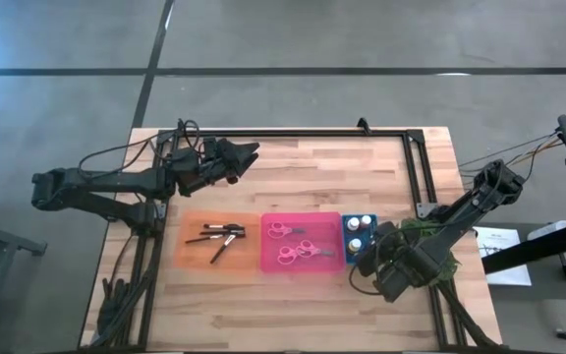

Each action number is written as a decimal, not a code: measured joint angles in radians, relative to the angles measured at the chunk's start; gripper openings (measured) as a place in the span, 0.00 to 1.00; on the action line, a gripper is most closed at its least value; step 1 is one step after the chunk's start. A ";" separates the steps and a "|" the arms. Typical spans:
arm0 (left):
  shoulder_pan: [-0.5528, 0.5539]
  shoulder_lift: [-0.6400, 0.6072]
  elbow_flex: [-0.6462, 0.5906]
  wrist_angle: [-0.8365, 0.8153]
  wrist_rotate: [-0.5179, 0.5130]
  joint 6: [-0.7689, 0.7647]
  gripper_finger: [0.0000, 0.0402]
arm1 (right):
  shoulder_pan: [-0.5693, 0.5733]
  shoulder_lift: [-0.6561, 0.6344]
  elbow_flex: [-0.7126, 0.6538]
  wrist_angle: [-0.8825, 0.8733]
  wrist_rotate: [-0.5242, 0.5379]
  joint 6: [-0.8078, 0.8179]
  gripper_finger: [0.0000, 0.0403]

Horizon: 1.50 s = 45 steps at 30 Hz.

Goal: Pick & Place Paint Supplies
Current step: Put the brown paint bottle into the blue bin

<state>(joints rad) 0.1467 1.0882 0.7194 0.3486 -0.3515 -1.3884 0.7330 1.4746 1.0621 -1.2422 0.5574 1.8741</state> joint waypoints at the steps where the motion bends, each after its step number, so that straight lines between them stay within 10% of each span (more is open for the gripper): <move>1: 0.000 0.000 0.000 0.000 0.000 0.000 0.84 | 0.000 0.000 -0.001 0.000 0.000 0.000 0.27; 45: -0.001 0.000 0.000 -0.003 0.000 0.001 0.84 | -0.021 -0.001 -0.049 0.052 -0.004 0.000 0.27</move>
<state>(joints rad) 0.1459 1.0882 0.7195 0.3454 -0.3515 -1.3872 0.7124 1.4734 1.0134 -1.1904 0.5533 1.8740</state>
